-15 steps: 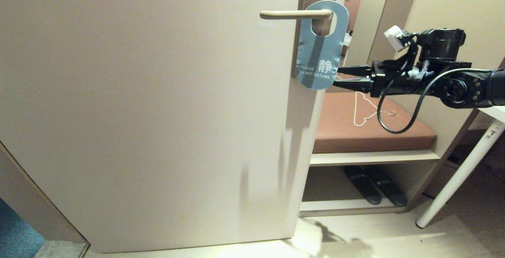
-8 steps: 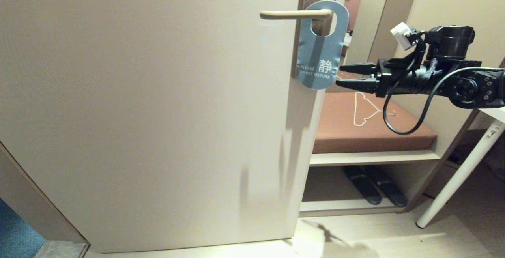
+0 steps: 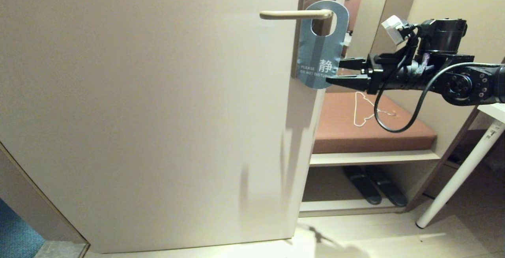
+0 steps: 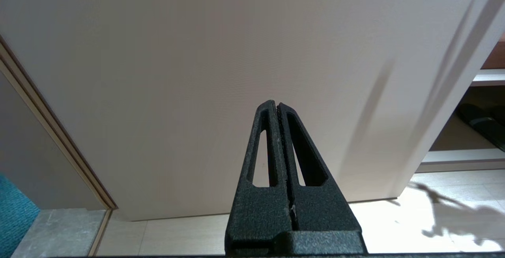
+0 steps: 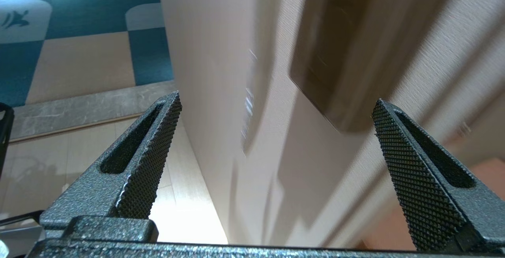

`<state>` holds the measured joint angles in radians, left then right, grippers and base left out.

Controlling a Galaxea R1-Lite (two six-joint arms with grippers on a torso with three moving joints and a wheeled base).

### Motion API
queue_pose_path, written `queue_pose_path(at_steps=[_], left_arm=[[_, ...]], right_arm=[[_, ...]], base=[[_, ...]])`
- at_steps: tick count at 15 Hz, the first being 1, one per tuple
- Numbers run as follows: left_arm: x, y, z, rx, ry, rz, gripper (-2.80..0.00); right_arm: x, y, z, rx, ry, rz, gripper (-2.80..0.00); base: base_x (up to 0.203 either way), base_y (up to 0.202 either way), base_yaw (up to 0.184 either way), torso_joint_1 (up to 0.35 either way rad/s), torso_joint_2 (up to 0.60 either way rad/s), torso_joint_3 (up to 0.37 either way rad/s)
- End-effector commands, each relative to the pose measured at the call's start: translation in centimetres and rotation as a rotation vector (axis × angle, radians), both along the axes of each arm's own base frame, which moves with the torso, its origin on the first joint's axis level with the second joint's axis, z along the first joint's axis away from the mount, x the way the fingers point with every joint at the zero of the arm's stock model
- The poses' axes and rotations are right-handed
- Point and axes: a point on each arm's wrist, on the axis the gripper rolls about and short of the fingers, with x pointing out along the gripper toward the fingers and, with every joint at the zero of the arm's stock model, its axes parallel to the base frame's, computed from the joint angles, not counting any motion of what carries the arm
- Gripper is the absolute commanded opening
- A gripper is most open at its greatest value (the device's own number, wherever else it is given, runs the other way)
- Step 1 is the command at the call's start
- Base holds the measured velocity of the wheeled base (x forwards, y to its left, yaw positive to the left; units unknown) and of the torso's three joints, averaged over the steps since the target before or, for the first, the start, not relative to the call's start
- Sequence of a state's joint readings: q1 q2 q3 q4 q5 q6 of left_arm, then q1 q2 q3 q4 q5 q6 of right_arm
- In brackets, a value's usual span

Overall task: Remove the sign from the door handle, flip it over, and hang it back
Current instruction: Take down the sign

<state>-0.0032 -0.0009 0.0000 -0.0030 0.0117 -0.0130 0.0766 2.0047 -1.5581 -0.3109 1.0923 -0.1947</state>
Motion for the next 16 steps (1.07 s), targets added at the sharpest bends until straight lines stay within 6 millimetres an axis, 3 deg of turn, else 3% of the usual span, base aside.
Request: queue_pose_path(at_steps=[1,16], left_arm=[[0.0,0.0,0.0,-0.001,0.001,0.001,-2.80],[0.0,0.0,0.0,-0.001,0.001,0.001,-2.80]], right_arm=[[-0.1,0.8,0.2,0.001,-0.010,0.025,0.00],[2.4,3.5,-0.3,0.013,-0.028,0.081,0.00]], base=[[0.000,0.000,0.000,0.000,0.00,0.000],[0.000,0.000,0.000,0.000,0.00,0.000]])
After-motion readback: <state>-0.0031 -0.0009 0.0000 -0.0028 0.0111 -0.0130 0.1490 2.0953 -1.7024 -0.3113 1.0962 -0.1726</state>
